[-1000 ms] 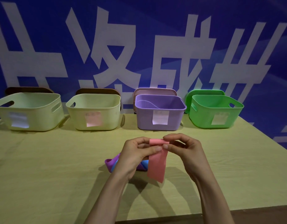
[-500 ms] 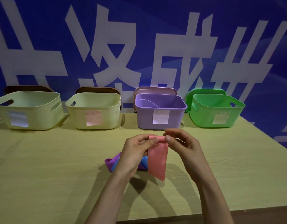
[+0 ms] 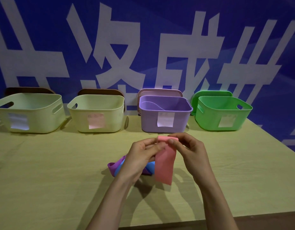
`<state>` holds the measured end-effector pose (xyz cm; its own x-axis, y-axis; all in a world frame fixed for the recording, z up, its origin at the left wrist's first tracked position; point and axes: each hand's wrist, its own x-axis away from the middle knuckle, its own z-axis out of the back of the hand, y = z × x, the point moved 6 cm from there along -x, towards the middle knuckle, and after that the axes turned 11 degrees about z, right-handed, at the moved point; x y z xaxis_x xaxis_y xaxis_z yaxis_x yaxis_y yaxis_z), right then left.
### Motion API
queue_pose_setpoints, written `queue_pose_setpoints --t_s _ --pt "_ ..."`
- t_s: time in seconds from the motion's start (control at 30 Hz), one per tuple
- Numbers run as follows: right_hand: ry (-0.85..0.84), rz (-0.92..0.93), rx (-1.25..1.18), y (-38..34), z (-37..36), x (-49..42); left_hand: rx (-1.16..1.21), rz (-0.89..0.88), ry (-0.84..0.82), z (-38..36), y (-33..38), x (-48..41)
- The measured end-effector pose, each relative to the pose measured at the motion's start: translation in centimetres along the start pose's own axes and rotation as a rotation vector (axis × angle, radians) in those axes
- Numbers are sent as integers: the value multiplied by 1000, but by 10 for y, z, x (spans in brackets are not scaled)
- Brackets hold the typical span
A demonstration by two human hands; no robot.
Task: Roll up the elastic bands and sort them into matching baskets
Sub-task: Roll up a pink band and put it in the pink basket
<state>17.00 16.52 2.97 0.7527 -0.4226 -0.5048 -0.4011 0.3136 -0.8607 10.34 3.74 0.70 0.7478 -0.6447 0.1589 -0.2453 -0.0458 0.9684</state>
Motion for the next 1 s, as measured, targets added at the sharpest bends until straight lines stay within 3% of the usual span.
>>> queue_pose_setpoints --t_s 0.13,0.3,1.0 --pt "107 -60 -161 6 -1 0 4 2 109 6 -7 -5" --pt "145 -69 -178 8 -3 2 -70 -35 166 10 -10 -10" --pt "9 -22 -137 4 -1 2 -61 68 21 13 -13 -7"
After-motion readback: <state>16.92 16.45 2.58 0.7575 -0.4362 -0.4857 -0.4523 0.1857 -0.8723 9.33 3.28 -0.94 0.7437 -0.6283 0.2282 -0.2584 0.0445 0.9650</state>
